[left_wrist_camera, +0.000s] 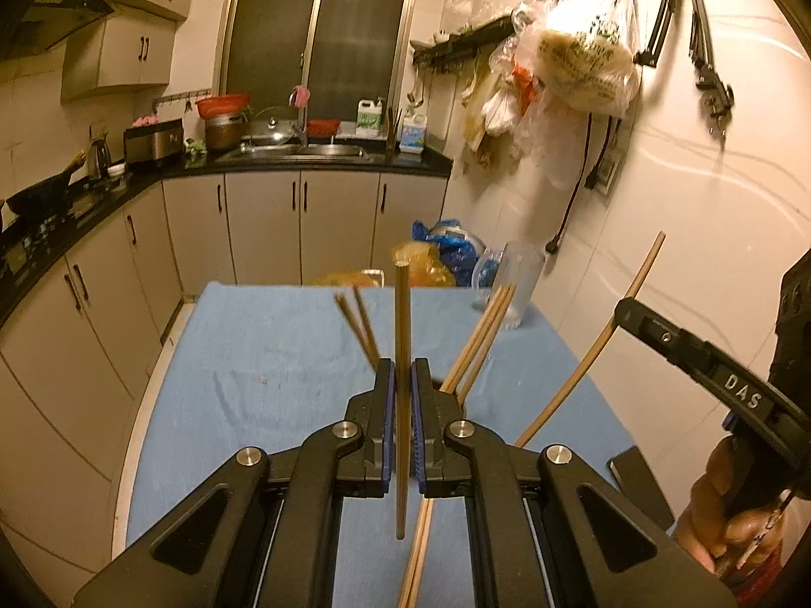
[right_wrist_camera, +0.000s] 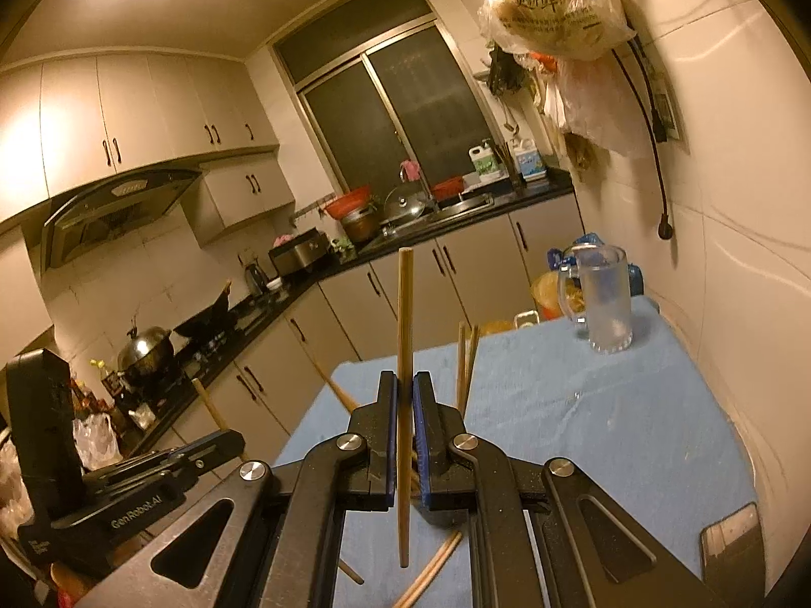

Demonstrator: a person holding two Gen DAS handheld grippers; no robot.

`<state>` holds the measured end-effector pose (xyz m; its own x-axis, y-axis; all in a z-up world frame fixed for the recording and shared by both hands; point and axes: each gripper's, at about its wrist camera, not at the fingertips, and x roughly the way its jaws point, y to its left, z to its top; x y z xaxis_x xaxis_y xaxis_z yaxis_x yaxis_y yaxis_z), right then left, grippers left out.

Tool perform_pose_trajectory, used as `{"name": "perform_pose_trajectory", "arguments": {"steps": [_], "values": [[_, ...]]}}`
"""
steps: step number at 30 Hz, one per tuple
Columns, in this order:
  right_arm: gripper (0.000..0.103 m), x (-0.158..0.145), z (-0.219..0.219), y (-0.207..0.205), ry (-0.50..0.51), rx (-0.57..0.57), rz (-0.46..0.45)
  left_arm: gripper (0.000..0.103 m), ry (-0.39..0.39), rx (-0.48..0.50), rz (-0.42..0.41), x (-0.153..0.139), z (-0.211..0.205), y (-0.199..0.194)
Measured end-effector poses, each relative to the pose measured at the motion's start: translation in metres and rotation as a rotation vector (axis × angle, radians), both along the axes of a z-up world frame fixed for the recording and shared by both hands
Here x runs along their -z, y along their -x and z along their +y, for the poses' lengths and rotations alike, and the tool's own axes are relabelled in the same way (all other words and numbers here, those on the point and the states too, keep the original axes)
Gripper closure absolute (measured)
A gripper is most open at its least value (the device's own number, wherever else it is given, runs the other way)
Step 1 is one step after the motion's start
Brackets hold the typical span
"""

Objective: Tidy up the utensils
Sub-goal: 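Lower both chopsticks into the grey cup and open both grippers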

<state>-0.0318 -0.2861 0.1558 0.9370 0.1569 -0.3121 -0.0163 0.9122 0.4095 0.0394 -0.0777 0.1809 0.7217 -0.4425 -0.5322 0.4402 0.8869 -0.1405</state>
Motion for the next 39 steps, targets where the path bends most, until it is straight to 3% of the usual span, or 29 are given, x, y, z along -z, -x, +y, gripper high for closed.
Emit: {"name": "perform_pose_trajectory", "arguments": {"steps": [9,13,25,39], "values": [[0.096,-0.031,-0.009,-0.025,0.012,0.056,-0.057,0.097,0.063,-0.016,-0.063,-0.043,-0.007,-0.033],[0.096,-0.032,-0.010,-0.039,0.018,0.079,-0.064,0.097,0.104,-0.023,-0.049,-0.046,-0.013,-0.053],[0.096,0.011,-0.017,-0.080,0.021,0.097,0.036,0.097,0.119,-0.037,0.050,0.008,-0.032,-0.096],[0.096,0.054,-0.010,-0.094,0.000,0.052,0.140,0.097,0.092,-0.035,0.107,0.046,-0.032,-0.096]]}}
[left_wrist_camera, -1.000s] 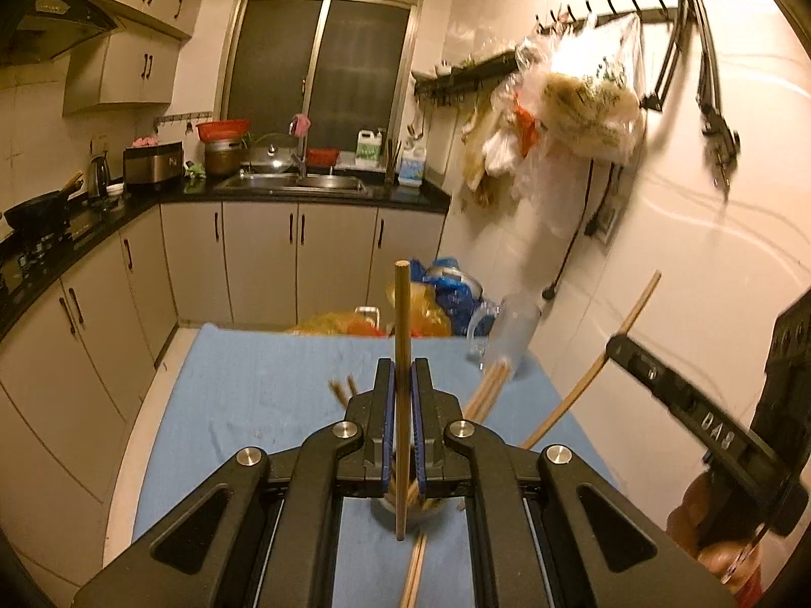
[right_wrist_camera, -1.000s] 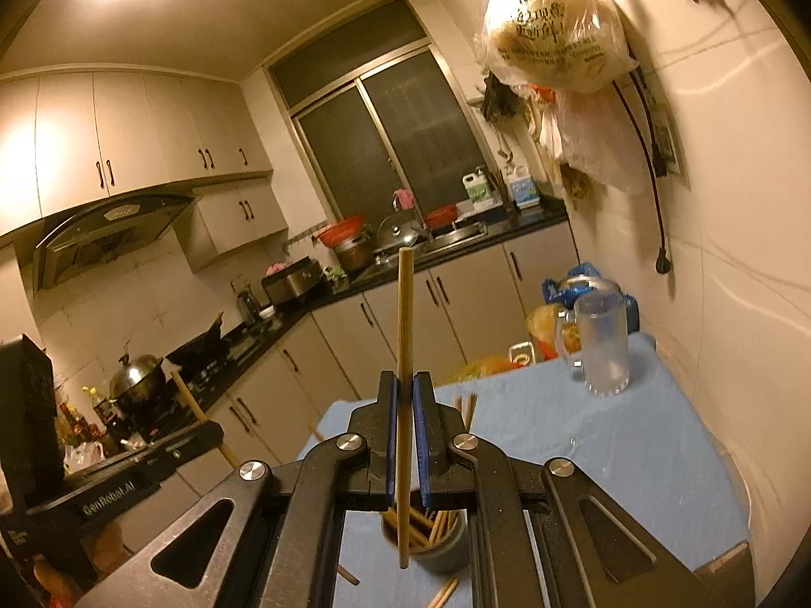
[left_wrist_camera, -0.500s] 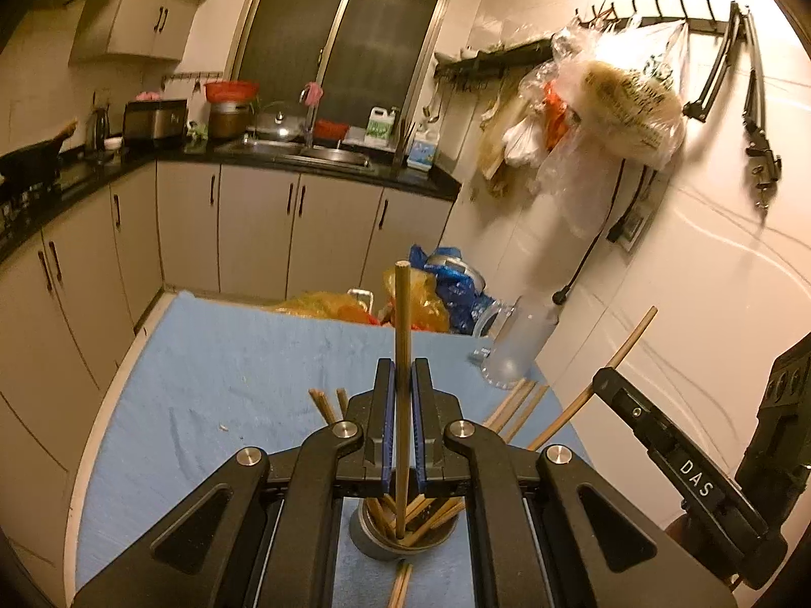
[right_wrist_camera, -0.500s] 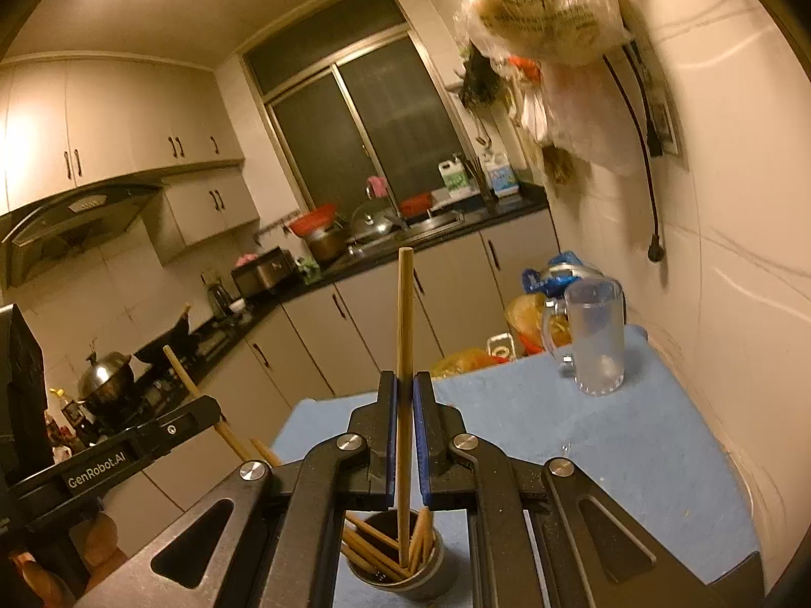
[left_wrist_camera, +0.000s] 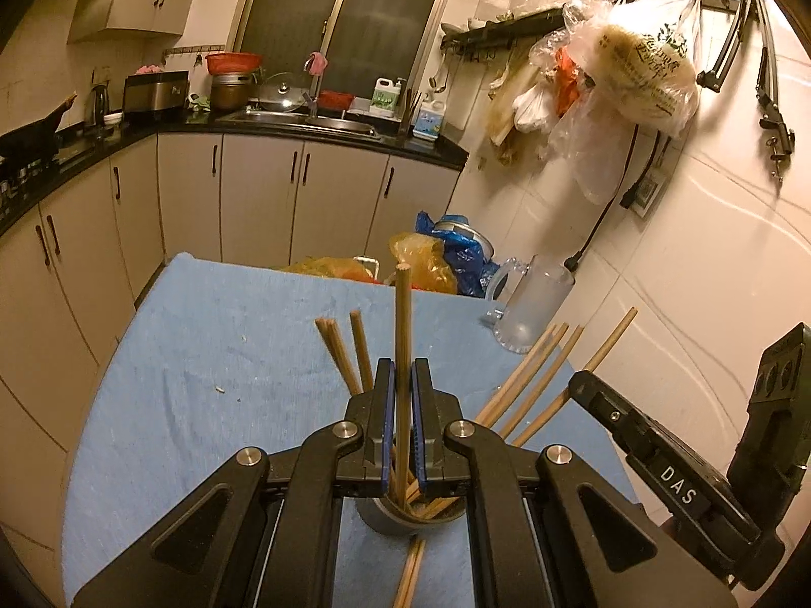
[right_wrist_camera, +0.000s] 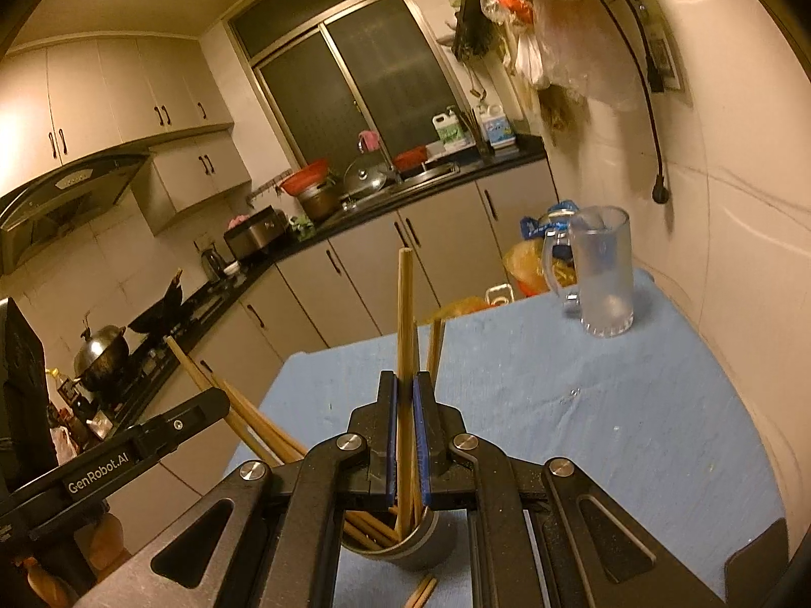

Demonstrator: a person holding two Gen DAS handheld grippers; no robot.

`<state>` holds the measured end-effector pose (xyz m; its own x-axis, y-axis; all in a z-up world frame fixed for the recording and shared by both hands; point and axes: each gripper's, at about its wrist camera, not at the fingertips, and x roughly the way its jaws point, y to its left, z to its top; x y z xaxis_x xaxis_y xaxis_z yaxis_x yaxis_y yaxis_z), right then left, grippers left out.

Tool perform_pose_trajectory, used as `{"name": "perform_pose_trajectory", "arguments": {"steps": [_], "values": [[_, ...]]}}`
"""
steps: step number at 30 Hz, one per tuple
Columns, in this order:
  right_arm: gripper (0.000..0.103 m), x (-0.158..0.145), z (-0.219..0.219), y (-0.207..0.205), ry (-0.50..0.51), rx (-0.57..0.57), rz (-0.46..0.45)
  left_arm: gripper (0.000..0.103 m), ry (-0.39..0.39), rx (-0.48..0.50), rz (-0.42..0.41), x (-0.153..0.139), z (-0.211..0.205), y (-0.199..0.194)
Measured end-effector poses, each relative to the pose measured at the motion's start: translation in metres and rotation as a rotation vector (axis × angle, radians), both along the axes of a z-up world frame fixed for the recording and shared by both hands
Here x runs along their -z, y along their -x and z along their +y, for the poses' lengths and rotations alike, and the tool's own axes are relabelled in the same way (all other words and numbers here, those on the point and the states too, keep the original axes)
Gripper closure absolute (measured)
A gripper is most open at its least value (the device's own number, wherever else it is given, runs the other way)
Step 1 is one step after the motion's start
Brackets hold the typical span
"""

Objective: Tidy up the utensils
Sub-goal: 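Lower both chopsticks into the grey cup and open both grippers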

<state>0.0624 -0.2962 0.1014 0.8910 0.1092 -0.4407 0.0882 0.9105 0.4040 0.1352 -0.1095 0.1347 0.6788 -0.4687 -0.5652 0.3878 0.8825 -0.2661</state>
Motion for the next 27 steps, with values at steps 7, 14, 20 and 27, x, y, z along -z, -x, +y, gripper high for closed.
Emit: {"name": "perform_pose_trajectory", "arguments": {"steps": [7,14,20,27], "values": [[0.096,0.012,0.006,-0.005,0.006,-0.008,0.030,0.097,-0.017,-0.004,0.010,0.013,0.002,0.002],[0.096,0.019,0.007,-0.009,0.002,-0.013,0.052,0.097,-0.029,-0.009,0.017,0.019,0.003,0.000],[0.095,0.023,0.006,-0.012,-0.009,-0.028,0.071,0.097,-0.027,-0.015,0.028,0.021,0.004,-0.002],[0.095,0.019,0.004,-0.010,-0.011,-0.034,0.061,0.097,-0.024,-0.018,0.028,0.019,0.006,-0.001]]}}
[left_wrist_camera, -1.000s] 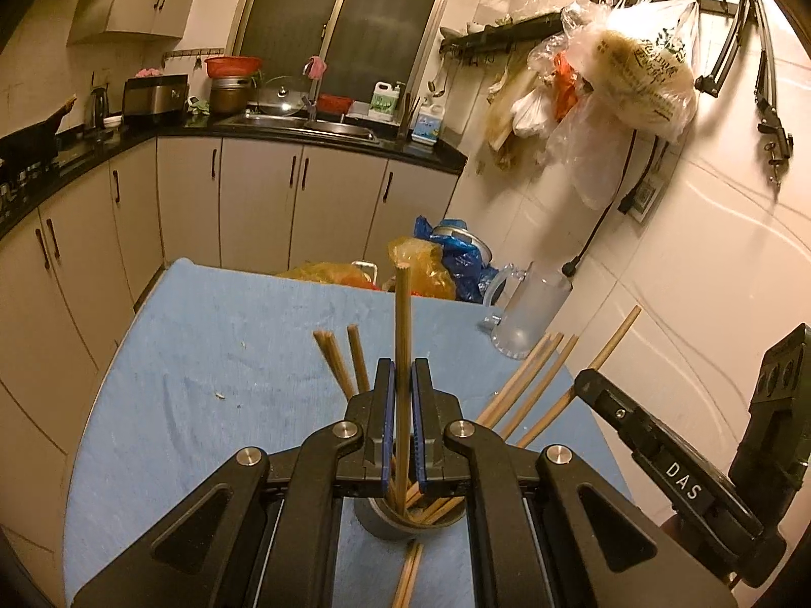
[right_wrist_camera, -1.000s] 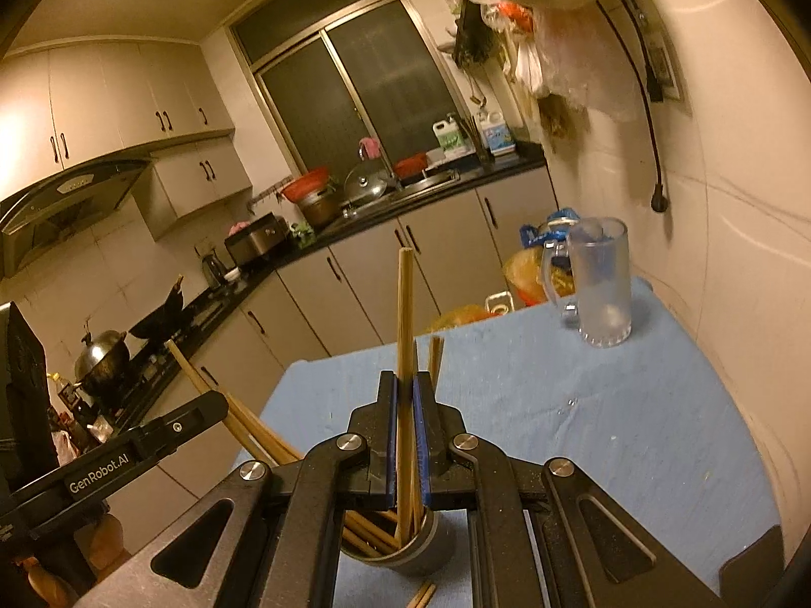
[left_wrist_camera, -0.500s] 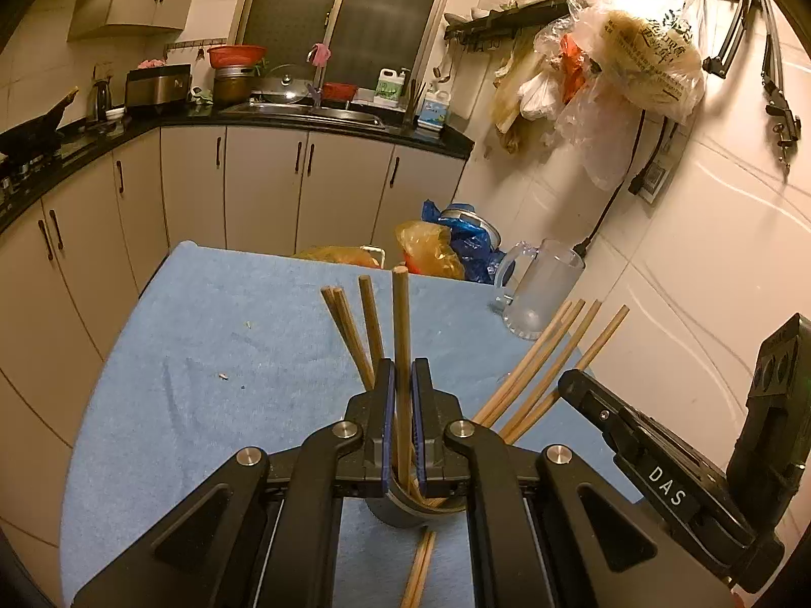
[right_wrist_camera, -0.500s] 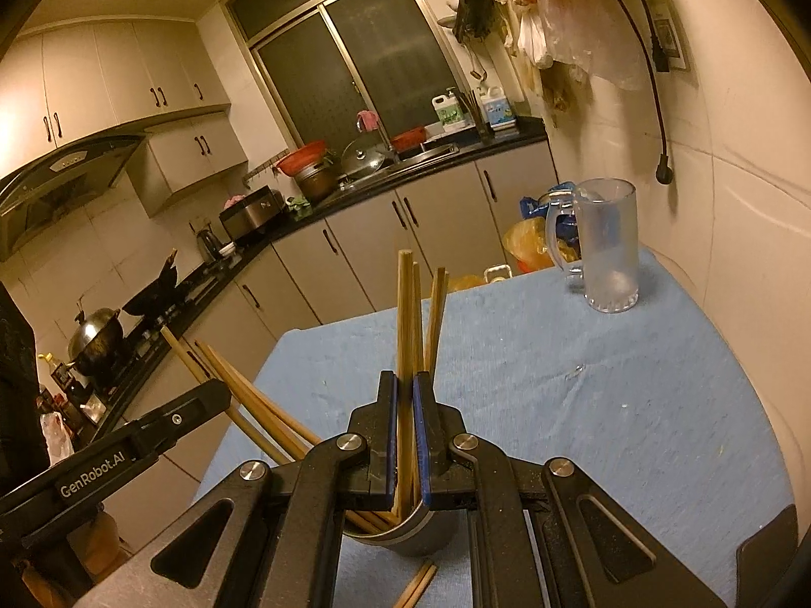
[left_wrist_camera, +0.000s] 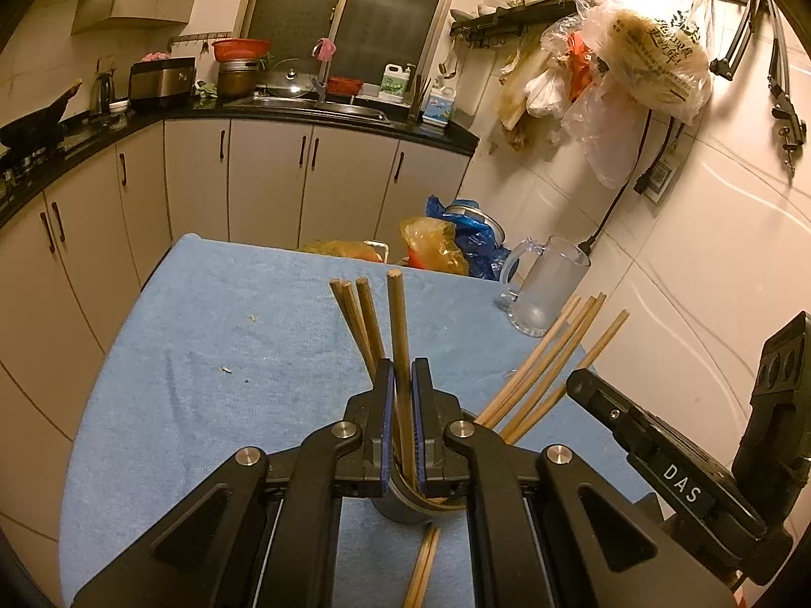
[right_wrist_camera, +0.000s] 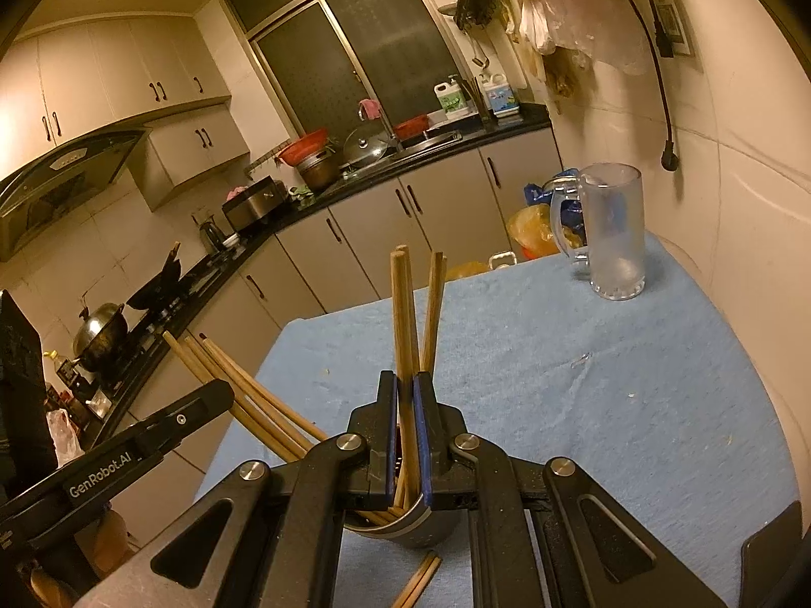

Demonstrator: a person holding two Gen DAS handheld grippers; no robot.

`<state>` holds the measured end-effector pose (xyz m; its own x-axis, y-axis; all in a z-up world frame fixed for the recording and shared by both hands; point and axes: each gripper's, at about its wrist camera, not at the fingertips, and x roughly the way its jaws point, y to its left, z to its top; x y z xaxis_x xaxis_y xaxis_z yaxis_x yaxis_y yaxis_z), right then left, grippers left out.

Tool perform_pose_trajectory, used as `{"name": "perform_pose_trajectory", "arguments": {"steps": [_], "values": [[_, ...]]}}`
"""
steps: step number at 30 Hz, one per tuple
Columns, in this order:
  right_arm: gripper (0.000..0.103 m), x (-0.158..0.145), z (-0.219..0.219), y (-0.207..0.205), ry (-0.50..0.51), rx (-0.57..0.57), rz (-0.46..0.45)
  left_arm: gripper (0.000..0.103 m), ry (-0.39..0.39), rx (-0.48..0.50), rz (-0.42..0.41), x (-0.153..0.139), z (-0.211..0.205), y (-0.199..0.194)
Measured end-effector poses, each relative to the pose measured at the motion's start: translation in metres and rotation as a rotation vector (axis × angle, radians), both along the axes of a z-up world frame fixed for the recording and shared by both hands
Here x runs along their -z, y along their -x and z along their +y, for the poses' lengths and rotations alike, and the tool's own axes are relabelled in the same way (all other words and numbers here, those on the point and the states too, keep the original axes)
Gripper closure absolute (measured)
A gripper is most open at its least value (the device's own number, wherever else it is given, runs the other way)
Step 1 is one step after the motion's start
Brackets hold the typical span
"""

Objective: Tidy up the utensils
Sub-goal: 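Lower both chopsticks into the grey cup and open both grippers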

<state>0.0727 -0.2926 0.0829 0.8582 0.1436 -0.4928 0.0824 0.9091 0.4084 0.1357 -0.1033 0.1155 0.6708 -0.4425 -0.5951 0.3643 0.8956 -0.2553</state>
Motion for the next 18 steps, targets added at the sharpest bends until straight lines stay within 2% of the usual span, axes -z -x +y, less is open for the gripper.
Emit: {"name": "perform_pose_trajectory", "arguments": {"steps": [5,10,14,18], "values": [[0.091,-0.005,0.000,0.004,-0.002,-0.001,-0.012,0.096,0.002,-0.005,-0.002,-0.002,0.002,0.002],[0.090,-0.012,0.000,0.012,-0.003,0.002,-0.028,0.084,0.008,-0.022,-0.019,-0.007,0.007,0.007],[0.090,-0.017,0.002,0.019,-0.007,0.002,-0.037,0.083,0.015,-0.029,-0.025,-0.012,0.011,0.011],[0.089,-0.021,0.000,0.028,-0.020,0.003,-0.049,0.077,0.022,-0.033,-0.035,-0.015,0.017,0.017]]}}
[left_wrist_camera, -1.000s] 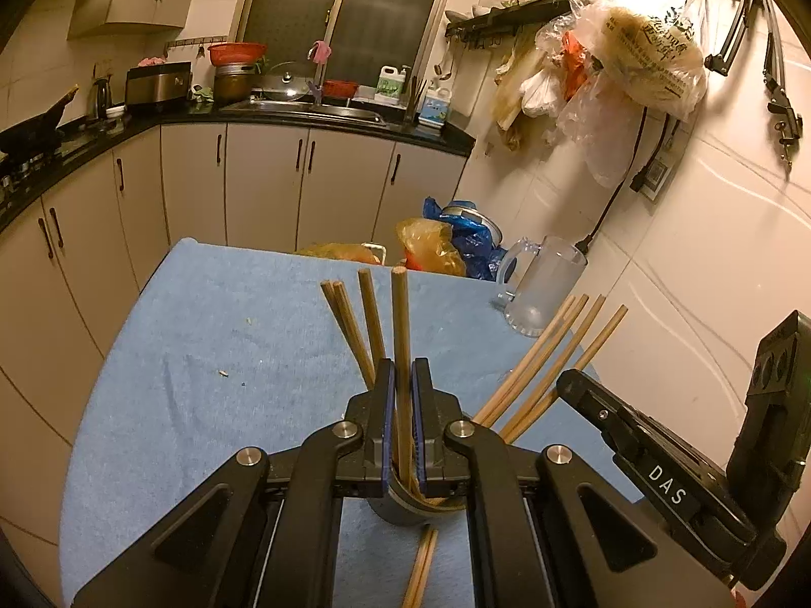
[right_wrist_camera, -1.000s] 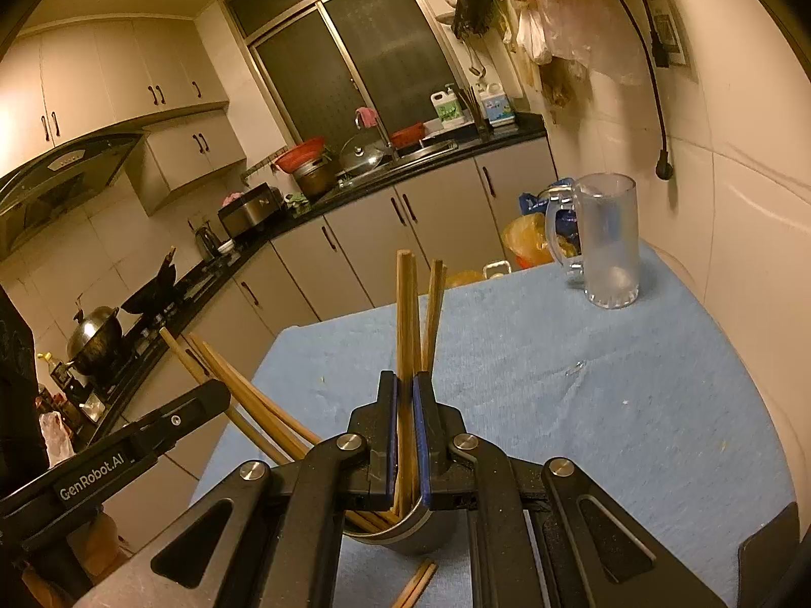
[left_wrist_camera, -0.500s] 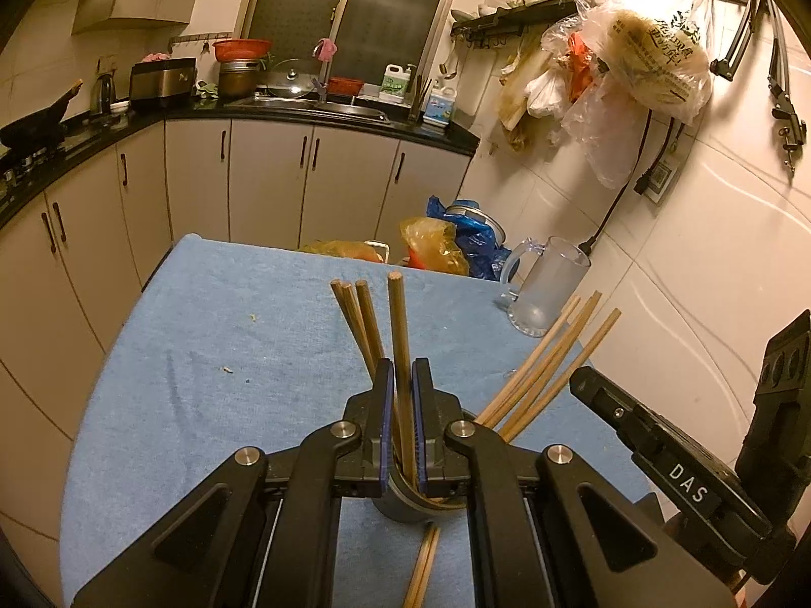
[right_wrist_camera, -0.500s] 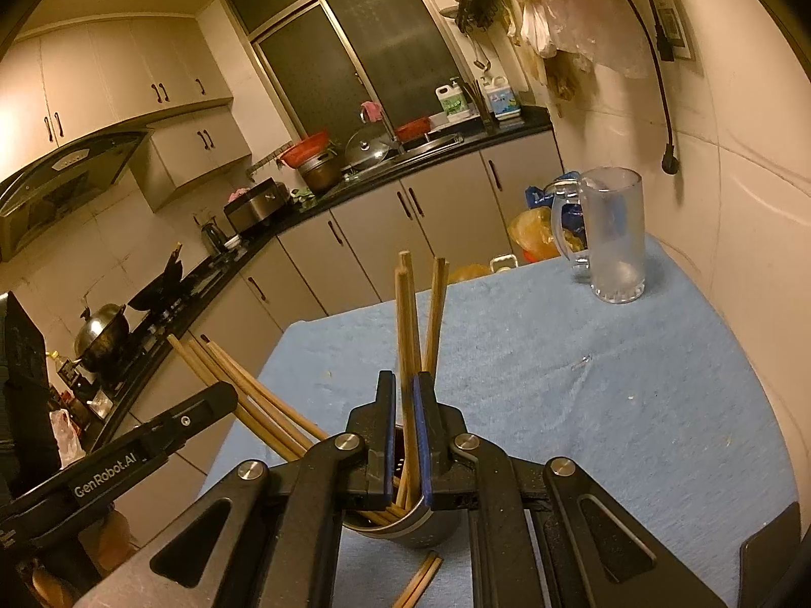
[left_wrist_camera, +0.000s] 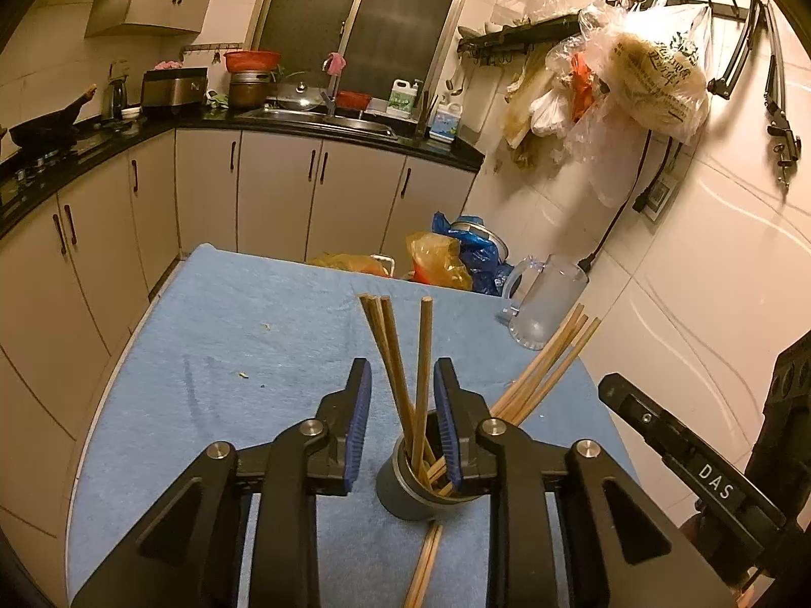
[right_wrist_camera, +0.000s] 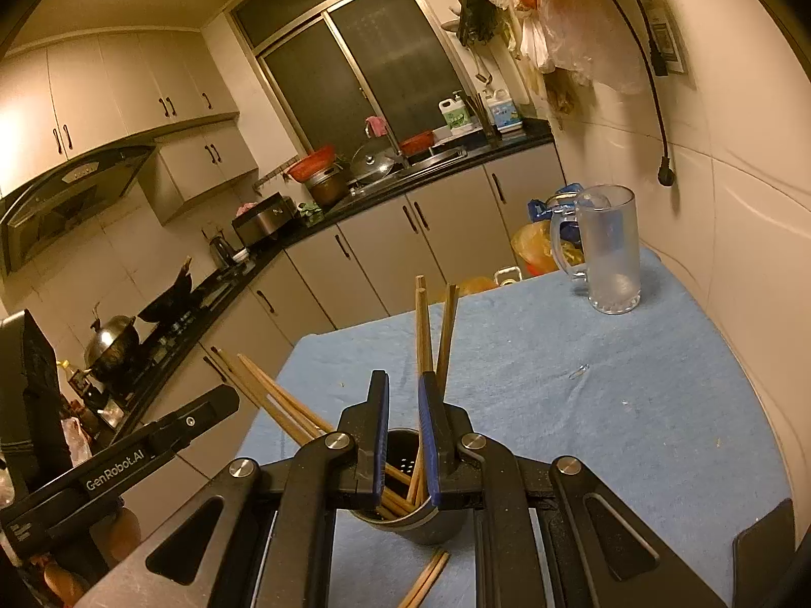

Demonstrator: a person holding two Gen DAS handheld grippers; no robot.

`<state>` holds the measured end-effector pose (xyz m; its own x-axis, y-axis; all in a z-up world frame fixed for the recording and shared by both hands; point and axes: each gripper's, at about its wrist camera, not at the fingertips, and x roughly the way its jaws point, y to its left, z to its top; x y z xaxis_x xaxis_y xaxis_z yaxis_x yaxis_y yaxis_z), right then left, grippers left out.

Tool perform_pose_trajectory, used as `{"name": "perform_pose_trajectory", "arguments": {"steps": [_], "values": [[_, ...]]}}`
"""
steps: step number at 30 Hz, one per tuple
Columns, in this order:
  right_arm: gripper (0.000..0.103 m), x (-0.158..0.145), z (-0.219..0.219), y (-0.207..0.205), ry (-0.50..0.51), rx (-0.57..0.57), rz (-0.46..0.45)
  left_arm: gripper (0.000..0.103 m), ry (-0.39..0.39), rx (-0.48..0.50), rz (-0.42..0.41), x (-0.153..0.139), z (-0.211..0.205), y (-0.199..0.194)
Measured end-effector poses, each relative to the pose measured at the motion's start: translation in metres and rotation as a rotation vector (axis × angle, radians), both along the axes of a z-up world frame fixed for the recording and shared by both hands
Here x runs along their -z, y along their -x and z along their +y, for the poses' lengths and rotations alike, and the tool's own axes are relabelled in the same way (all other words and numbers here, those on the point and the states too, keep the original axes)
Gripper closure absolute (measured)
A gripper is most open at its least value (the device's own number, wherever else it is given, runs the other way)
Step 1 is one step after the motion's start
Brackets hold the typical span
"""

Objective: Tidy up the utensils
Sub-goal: 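Move both open grippers back down to the loose chopsticks on the towel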

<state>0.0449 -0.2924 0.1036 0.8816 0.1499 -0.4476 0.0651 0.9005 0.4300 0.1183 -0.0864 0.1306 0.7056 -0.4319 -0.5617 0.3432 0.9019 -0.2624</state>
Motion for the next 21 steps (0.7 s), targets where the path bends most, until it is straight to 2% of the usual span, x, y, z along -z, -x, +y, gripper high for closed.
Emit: {"name": "perform_pose_trajectory", "arguments": {"steps": [2,9,16,21], "values": [[0.085,0.000,-0.001,0.004,0.000,0.002,-0.003,0.075,0.004,0.000,-0.006,-0.001,0.004,0.005],[0.084,0.012,0.002,0.021,-0.007,-0.003,0.021,0.073,-0.002,0.005,-0.011,0.007,0.015,0.026],[0.084,0.029,0.007,0.033,0.004,-0.001,0.054,0.071,-0.029,0.010,0.032,0.038,0.022,0.043],[0.079,0.039,0.012,0.038,0.039,0.008,0.069,0.071,-0.046,0.010,0.076,0.060,0.022,0.048]]}}
